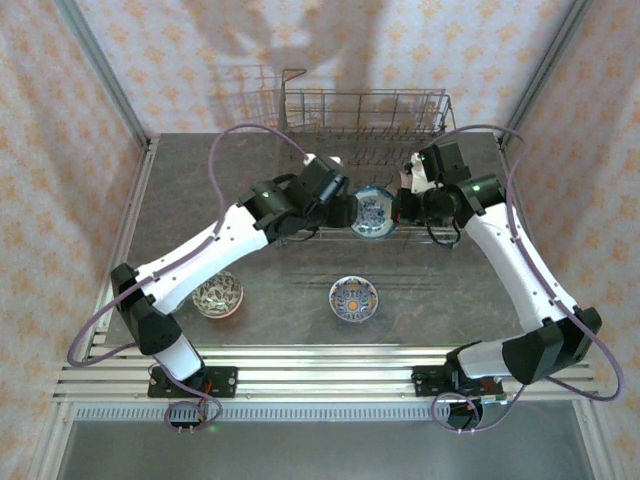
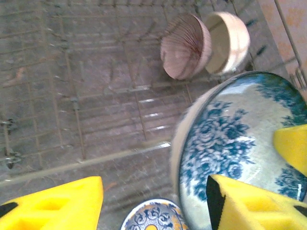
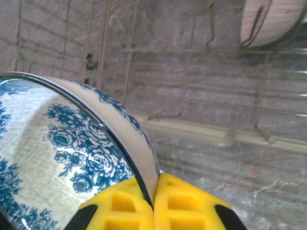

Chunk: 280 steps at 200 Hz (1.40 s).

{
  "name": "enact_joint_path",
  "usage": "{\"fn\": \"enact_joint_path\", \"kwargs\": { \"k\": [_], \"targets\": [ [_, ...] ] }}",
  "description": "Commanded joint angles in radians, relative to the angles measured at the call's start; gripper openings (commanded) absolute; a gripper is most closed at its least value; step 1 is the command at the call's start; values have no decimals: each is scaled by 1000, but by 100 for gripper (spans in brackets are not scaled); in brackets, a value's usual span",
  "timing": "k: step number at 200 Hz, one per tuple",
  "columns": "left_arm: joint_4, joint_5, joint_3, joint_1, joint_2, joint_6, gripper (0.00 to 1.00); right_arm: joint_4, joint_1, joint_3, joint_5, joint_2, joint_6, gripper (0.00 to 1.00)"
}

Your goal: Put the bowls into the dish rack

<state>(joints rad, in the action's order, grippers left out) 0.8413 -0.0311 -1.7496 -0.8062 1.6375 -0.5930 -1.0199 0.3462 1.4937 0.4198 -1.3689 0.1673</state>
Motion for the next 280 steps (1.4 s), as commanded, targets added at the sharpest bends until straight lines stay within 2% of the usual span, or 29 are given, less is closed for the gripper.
{"fn": "enact_joint_path", "kwargs": {
  "k": [1,28,51,81,95,111,148,169,220,254,280],
  "targets": [
    [7,27,-43,80,-61,40,64,67,3,96,-141,-45,76,0],
    [11,49,0,209,-118,101,69,64,2,184,-297,-123,130,0],
    [16,151,58,367,-163,122,69,56,6,262,-415,-194,176,0],
    [18,273,135,567,-180,170,68,32,24,379,-483,-295,198,0],
    [7,319,178,641,-163,186,67,19,41,423,-518,-334,214,0],
    [4,358,221,695,-127,192,67,1,78,460,-644,-369,246,0],
    [-34,424,284,707,-38,209,66,-204,171,630,-995,-512,342,0],
    [-38,420,288,707,17,228,66,-308,174,699,-1049,-577,403,0],
    [-59,445,322,696,91,239,64,-436,196,791,-1225,-675,473,0],
    [-58,463,335,649,121,248,64,-534,206,828,-1333,-724,516,0],
    [-78,481,349,614,131,241,64,-586,208,872,-1364,-761,516,0]
  ]
}}
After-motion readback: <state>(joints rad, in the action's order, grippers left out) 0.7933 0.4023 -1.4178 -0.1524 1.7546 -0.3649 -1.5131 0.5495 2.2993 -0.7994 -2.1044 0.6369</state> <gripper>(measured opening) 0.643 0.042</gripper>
